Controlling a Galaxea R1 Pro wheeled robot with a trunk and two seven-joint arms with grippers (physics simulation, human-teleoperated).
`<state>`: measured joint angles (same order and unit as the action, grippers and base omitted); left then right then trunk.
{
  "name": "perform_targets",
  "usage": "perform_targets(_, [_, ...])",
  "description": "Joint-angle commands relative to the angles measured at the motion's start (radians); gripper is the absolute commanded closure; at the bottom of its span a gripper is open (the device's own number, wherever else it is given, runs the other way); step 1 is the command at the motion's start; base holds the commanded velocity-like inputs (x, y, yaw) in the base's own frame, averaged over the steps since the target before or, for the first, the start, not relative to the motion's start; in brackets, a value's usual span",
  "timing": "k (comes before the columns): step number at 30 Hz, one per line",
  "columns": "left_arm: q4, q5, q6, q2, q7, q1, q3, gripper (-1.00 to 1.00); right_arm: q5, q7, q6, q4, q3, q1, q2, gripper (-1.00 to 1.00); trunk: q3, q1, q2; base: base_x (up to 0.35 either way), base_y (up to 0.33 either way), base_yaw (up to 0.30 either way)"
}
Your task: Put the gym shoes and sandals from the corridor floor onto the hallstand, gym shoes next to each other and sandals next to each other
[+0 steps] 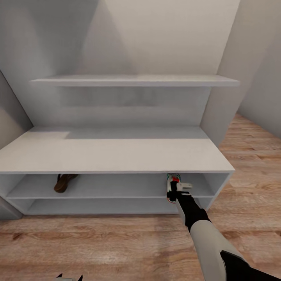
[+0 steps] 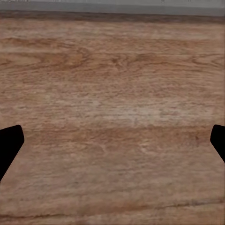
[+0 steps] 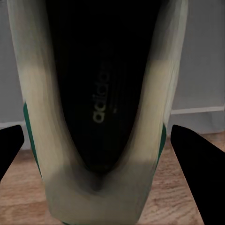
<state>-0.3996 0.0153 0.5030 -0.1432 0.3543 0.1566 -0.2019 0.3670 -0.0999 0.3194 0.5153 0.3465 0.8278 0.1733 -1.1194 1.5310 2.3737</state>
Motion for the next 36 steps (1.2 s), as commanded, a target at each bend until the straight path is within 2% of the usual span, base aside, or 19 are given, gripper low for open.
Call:
perform_targets(1, [0.001, 0.002, 0.0, 0.001, 0.01, 0.001, -0.007, -1.0, 0.006, 0.0, 0.004, 0.002, 0.005, 0.001, 0.001, 1.0, -0.001, 0.0, 0.0, 0.141, 0.0, 0.0])
perform_targets(22, [0.001, 0.002, 0.0, 0.001, 0.009, 0.001, -0.007, -1.0, 0.006, 0.0, 0.005, 0.003, 0.005, 0.001, 0.001, 1.0, -0.001, 0.0, 0.0, 0.095, 0.0, 0.0])
perform_targets(36, [0.001, 0.002, 0.0, 0.001, 0.009, 0.001, -0.007, -1.0, 0.006, 0.0, 0.005, 0.004, 0.006, 0.001, 0.001, 1.0, -0.001, 0.0, 0.0, 0.015, 0.0, 0.0])
